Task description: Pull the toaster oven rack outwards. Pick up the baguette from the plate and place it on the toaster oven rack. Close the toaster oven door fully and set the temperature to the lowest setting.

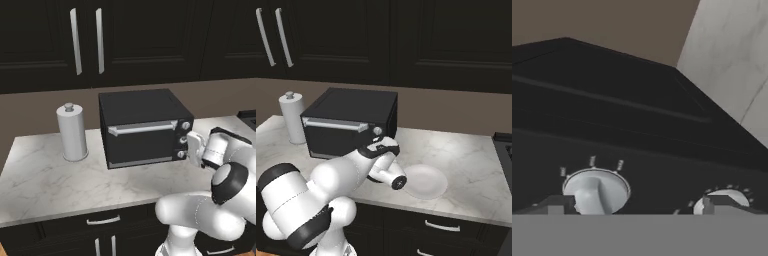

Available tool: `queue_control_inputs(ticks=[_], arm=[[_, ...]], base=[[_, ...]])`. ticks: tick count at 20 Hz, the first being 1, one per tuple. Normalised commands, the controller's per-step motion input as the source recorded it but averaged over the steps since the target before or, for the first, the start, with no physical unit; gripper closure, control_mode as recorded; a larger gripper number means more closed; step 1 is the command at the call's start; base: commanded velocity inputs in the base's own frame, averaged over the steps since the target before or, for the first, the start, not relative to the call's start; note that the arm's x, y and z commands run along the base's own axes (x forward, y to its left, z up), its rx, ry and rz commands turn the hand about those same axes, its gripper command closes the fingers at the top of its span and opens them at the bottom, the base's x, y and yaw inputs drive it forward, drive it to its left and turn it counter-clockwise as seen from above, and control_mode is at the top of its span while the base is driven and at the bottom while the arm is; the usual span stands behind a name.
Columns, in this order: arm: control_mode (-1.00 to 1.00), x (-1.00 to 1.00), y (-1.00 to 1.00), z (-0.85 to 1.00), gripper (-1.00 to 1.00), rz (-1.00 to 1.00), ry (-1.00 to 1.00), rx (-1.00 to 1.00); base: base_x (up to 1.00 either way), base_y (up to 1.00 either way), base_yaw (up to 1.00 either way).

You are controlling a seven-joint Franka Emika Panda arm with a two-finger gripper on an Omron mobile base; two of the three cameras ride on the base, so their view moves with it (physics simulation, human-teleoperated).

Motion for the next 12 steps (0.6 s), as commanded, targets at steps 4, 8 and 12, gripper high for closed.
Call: queue_control_inputs(ticks=[4, 8, 12], arm=[[-1.0, 0.61, 0.08, 0.26, -1.0, -0.08, 0.14, -0.04], [-1.0, 0.74, 0.04, 0.3, -1.0, -0.06, 0.06, -0.04], [-1.0, 0.74, 0.0, 0.26, 1.0, -0.04, 0.02, -0.01]], base=[[0.0, 0.0, 0.0], [0.0, 0.0, 0.0], [0.0, 0.0, 0.0]])
